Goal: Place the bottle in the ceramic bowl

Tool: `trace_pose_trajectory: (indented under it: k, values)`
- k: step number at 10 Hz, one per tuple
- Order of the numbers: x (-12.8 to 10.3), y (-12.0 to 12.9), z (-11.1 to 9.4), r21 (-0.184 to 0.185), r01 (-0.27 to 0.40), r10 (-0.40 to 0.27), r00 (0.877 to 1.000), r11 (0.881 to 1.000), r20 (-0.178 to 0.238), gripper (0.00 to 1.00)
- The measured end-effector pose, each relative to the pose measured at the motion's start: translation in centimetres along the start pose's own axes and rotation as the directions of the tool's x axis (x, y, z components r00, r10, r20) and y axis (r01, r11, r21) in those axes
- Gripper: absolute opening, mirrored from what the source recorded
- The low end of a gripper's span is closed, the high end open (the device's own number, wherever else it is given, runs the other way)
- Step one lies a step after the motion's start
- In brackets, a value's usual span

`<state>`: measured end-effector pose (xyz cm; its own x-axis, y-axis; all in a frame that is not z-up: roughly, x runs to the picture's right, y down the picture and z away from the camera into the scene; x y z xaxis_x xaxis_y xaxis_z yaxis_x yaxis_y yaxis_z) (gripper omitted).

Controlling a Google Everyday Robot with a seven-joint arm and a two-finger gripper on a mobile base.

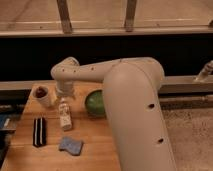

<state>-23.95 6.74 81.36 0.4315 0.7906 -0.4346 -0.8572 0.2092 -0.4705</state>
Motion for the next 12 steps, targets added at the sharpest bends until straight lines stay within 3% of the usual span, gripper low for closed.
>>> trace_pose_trajectory:
  k: [2, 3, 7, 9, 12]
  values:
    - [-0.1, -0.2, 0.1, 0.016, 0.004, -0.003, 1.0, 1.0, -0.011, 0.69]
    - [-0.2, -0.1, 0.9, 0.045, 0.006, -0.004, 0.999, 0.999, -0.039, 0.69]
    - [-0.1, -0.8, 4.0, 0.098, -0.011, 0.022, 0.993, 0.995, -0.116, 0.69]
    - [0.2, -0.6, 5.6, 0.104, -0.012, 0.028, 0.988, 0.994, -0.152, 0.69]
    - [0.9, -0.2, 7.9, 0.079, -0.004, 0.019, 0.979, 0.997, -0.201, 0.69]
